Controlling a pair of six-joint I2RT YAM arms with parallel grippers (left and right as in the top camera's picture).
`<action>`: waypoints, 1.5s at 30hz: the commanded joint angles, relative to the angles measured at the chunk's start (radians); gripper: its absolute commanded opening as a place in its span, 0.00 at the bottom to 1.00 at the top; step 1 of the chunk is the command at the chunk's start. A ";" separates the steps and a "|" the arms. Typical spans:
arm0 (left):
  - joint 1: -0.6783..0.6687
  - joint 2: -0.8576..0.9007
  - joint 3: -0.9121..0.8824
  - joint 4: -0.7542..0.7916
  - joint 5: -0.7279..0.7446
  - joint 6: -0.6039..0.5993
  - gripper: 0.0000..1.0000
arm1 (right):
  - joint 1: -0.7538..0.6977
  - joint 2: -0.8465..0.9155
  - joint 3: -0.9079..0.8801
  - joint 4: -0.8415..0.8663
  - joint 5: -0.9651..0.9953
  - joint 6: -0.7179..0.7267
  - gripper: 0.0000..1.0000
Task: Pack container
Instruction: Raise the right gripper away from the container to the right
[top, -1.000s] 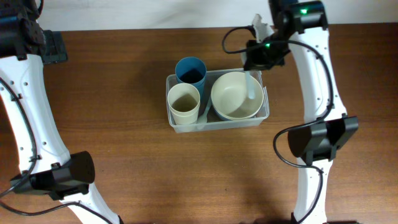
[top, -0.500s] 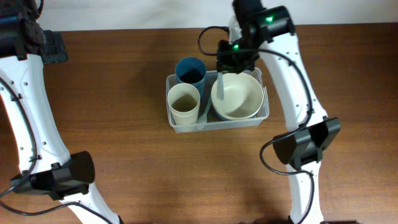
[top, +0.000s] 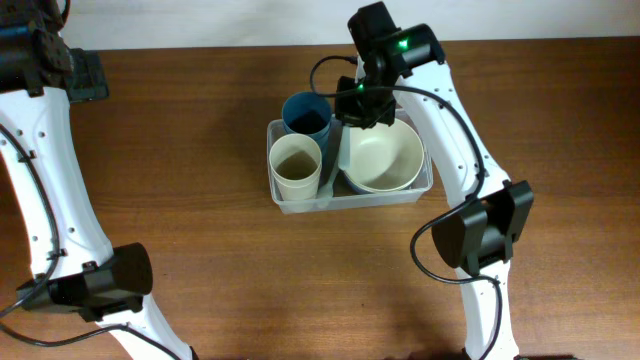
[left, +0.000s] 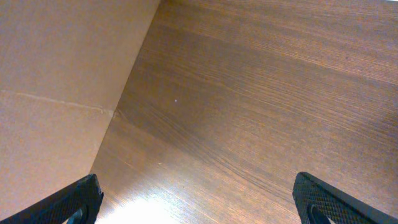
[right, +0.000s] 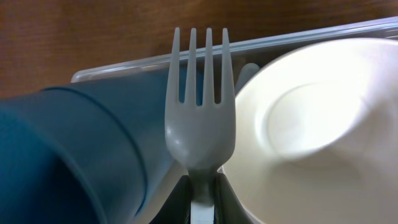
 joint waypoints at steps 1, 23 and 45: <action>0.007 0.005 0.016 -0.001 -0.011 -0.003 1.00 | 0.011 -0.006 -0.051 0.019 -0.058 0.014 0.09; 0.006 0.005 0.016 -0.001 -0.010 -0.003 1.00 | -0.127 -0.061 0.011 -0.064 0.006 0.005 0.88; 0.007 0.005 0.016 -0.001 -0.011 -0.003 1.00 | -0.454 -0.267 0.146 -0.275 0.130 -0.043 0.99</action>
